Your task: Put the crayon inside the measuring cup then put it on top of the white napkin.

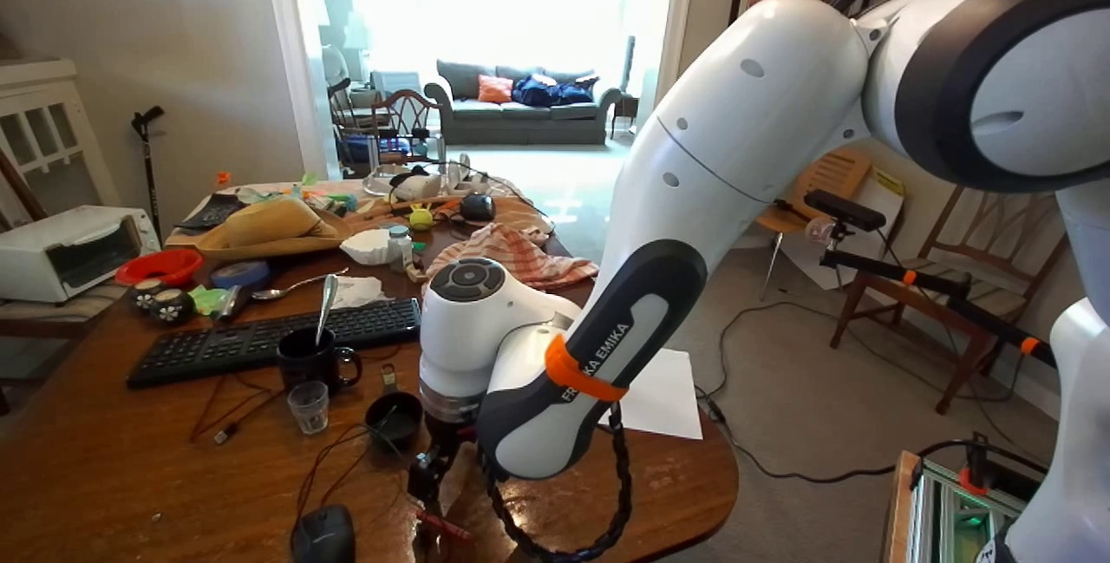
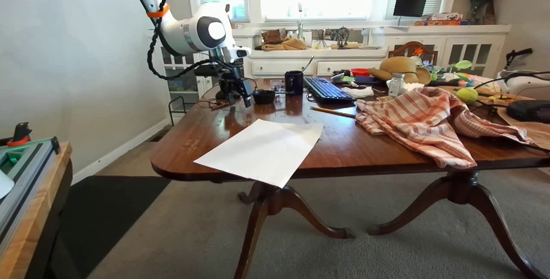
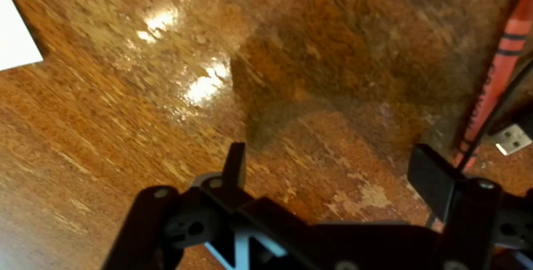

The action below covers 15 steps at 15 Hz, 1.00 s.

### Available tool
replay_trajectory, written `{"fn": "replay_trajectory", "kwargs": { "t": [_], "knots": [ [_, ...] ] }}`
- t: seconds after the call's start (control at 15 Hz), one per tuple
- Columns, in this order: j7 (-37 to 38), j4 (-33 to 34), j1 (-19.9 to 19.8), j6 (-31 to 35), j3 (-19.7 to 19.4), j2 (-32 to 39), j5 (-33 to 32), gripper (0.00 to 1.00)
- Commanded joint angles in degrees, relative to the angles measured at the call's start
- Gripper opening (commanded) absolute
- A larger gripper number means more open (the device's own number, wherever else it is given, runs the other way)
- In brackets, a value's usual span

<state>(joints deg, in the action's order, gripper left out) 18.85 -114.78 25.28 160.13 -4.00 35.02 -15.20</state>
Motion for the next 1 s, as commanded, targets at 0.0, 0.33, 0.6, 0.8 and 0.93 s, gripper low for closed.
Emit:
{"fn": "replay_trajectory", "kwargs": {
  "t": [0.0, 0.33, 0.6, 0.8, 0.93],
  "knots": [
    [2.1, 1.3, 0.5, 2.4, 0.0, 1.4, 1.6, 1.00],
    [2.0, 0.6, -0.1, 3.4, 1.6, 0.4, 4.1, 1.00],
    [1.5, 0.3, -0.3, 3.4, 2.6, 0.0, 6.3, 1.00],
    [0.9, 0.0, -0.6, 2.6, 3.2, -0.3, 7.3, 1.00],
    [-0.5, -0.2, -1.4, 2.2, 4.4, -0.4, 7.9, 1.00]
  ]
}}
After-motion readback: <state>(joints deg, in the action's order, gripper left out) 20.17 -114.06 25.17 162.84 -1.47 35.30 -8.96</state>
